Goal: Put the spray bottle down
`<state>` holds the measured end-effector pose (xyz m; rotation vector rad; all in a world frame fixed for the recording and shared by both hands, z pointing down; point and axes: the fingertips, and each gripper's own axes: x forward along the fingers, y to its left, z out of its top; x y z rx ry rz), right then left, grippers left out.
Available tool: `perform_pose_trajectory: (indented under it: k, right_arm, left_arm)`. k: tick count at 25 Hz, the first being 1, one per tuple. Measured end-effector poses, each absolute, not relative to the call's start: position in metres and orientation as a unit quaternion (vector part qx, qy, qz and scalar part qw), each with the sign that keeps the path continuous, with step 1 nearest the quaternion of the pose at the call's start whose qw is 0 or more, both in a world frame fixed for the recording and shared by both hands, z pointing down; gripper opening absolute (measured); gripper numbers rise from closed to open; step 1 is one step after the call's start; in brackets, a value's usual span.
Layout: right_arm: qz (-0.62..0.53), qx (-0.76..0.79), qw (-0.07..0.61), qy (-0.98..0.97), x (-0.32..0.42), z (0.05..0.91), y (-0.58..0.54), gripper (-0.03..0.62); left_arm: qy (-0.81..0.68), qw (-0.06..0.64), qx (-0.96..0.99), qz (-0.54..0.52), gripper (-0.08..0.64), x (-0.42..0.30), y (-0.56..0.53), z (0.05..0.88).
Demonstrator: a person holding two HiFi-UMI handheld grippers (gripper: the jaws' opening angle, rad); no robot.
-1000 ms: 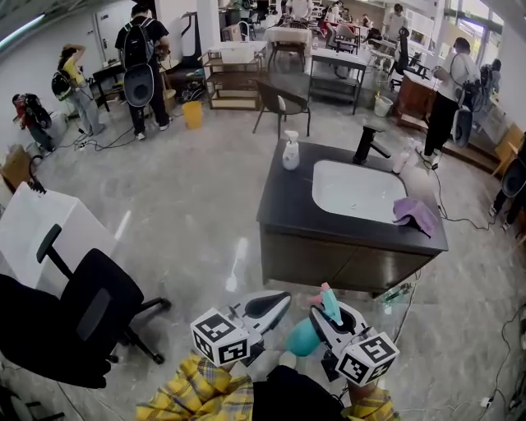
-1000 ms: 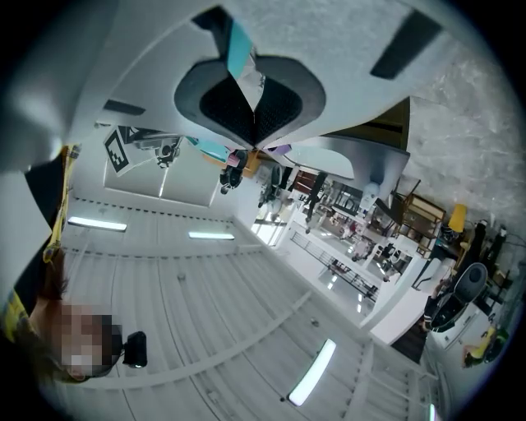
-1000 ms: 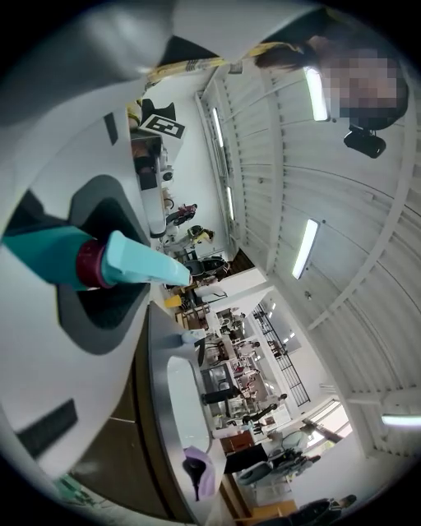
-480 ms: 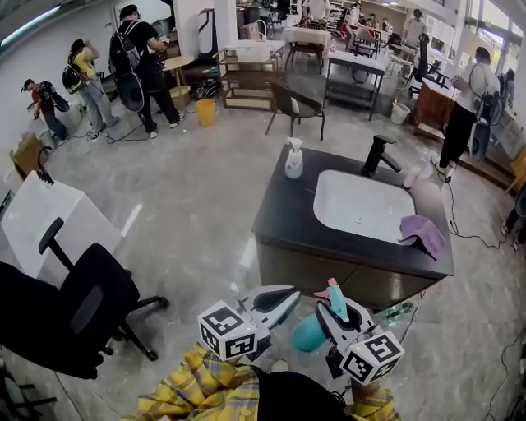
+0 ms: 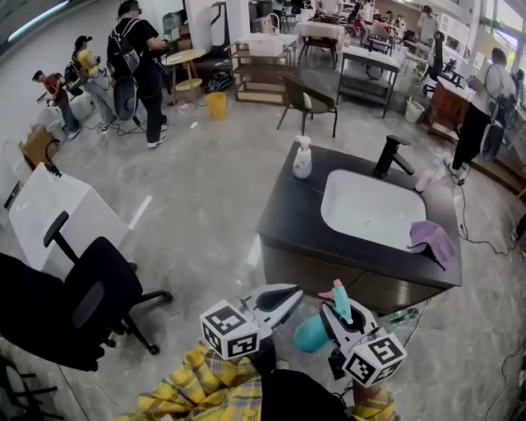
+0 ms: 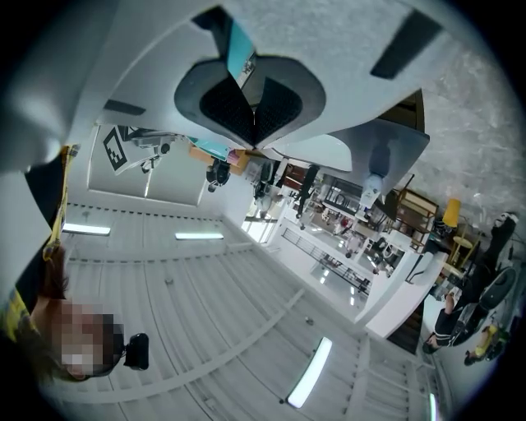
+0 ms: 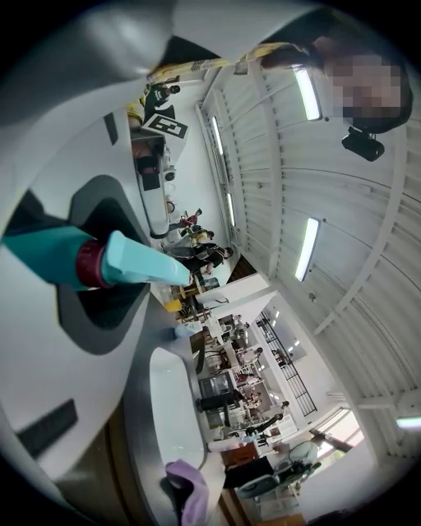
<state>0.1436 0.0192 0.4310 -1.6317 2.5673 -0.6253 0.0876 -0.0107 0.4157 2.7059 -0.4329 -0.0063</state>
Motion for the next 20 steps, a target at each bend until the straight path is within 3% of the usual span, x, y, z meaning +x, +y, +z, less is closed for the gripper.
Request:
perform_pose_trajectory:
  k: [20]
  right_arm:
    - [-0.196,-0.561,0.011,0.804,0.173,0.423,-0.097,0.117]
  left_arm:
    - [-0.107,0.213,0.971,-0.005,0.005,0.124,-0.135,0.414]
